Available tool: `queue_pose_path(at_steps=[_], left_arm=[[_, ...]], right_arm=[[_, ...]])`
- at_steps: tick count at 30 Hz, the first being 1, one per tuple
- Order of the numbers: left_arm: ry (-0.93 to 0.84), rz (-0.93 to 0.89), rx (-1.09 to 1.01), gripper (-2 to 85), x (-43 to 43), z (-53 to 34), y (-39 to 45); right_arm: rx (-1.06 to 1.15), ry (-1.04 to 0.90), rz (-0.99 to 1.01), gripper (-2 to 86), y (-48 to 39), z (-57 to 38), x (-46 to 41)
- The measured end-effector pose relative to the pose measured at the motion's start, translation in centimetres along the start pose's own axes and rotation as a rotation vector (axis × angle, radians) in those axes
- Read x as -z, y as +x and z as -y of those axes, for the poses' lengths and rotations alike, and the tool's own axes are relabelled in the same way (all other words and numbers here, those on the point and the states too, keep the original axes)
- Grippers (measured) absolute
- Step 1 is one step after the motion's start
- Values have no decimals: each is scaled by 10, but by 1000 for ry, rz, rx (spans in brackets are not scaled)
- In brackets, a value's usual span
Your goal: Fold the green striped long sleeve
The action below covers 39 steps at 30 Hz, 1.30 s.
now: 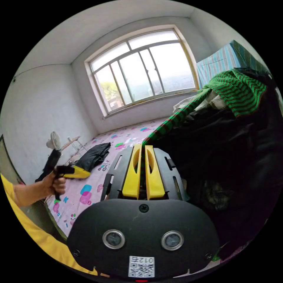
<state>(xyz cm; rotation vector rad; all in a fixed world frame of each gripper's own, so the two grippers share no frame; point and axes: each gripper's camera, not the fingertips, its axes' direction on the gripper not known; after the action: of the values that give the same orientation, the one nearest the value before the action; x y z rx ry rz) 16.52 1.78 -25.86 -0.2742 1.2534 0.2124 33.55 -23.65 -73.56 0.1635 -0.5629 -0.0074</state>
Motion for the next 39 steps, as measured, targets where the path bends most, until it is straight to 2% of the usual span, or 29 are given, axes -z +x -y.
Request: queue_pose_path(at_steps=[1, 5, 8, 10, 12, 14, 18, 26, 32, 39], left_arm=[[-21, -68, 10, 94, -11, 10, -1], [-133, -145, -8, 105, -51, 30, 7], [-193, -218, -6, 110, -75, 34, 11], [-210, -241, 8, 113, -86, 32, 13], [-237, -222, 14, 116, -93, 32, 14], [-244, -206, 27, 119, -94, 33, 13], [-215, -279, 57, 125, -88, 37, 13], [-312, -404, 21, 92, -90, 33, 29], [-276, -364, -147, 56, -29, 24, 46], [-25, -363, -147, 52, 143, -1, 12]], right_arm=[[8, -9, 15, 16, -1, -4, 7], [90, -69, 76, 14, -7, -29, 49], [90, -93, -3, 13, 1, -36, 66], [85, -104, 35, 13, 9, -37, 74], [150, -104, 115, 13, 5, -38, 85], [191, -140, 108, 13, -1, -40, 87], [245, -174, 210, 12, -2, -48, 92], [308, -248, 299, 13, 6, -56, 76], [211, -313, 247, 15, 39, -64, 40], [89, -245, 167, 13, 83, -66, 12]])
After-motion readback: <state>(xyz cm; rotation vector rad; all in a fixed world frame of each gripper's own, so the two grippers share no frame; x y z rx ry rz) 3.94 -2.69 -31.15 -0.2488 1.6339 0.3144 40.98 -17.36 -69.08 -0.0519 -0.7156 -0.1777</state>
